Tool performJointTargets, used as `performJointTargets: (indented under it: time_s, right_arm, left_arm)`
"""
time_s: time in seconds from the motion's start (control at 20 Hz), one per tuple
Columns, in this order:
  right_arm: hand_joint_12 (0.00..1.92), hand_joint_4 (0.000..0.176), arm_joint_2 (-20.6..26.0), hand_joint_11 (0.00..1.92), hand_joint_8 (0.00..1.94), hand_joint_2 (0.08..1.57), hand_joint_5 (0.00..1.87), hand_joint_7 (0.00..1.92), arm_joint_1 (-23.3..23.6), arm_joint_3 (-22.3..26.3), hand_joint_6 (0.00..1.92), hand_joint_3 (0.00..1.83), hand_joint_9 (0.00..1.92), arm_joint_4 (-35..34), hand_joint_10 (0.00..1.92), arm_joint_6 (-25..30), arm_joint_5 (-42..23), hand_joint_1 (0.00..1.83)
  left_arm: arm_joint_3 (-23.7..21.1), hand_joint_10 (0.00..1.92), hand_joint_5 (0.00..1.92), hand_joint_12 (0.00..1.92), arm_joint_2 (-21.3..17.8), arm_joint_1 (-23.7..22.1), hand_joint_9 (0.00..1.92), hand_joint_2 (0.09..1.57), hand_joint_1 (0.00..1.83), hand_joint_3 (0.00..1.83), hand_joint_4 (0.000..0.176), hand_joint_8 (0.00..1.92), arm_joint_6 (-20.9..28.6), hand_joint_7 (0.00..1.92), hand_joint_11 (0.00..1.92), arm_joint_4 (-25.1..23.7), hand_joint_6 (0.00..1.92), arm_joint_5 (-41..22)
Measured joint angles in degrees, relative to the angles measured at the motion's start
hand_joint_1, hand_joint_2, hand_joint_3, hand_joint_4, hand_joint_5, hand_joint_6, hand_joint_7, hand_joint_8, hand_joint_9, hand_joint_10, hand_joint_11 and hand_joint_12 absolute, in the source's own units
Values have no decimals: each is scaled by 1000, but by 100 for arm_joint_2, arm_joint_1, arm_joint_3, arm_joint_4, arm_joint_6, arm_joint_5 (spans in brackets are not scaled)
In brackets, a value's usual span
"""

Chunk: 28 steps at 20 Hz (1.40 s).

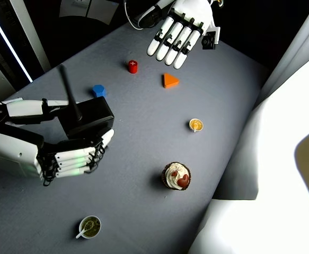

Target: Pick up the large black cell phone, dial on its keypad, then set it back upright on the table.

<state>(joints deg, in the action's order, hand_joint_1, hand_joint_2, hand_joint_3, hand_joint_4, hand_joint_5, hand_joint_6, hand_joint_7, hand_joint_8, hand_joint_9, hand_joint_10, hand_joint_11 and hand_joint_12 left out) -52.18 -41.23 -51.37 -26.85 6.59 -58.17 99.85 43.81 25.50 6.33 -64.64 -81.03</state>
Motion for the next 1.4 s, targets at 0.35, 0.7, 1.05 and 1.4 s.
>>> performJointTargets:
  time_s: [0.35, 0.7, 1.05, 1.4]
  right_arm:
    - [1673, 0, 72, 679, 1153, 1172, 743, 790, 184, -153, 1121, 1, 880, 131, 1170, -15, 55, 1481]
    - [1694, 0, 164, 668, 1218, 1186, 718, 758, 555, -450, 1140, 0, 843, 874, 1217, 326, 72, 1479]
    - [1668, 0, 170, 682, 1200, 1169, 804, 794, 1270, -748, 1035, 0, 839, 1574, 1209, 483, 339, 1482]
    - [1671, 0, 90, 697, 1208, 1184, 741, 754, 1506, -940, 1176, 0, 806, 1816, 1232, 433, 533, 1477]
  left_arm:
    - [-92, 0, 125, 268, 0, -39, 93, 1132, 145, 0, 0, 0, 61, 110, 0, 63, 1, 98]
    - [-63, 1, 143, 299, 0, -44, 125, 1162, 60, 2, 0, 1, 61, 139, 0, 66, 2, 199]
    - [0, 87, 276, 1172, 37, -92, 617, 1259, 517, 1, 62, 6, 199, 518, 89, -114, 0, 166]
    - [245, 1729, 183, 1915, 223, -267, 525, 1183, 899, 33, 128, 381, 404, 610, 398, -221, 0, 310]
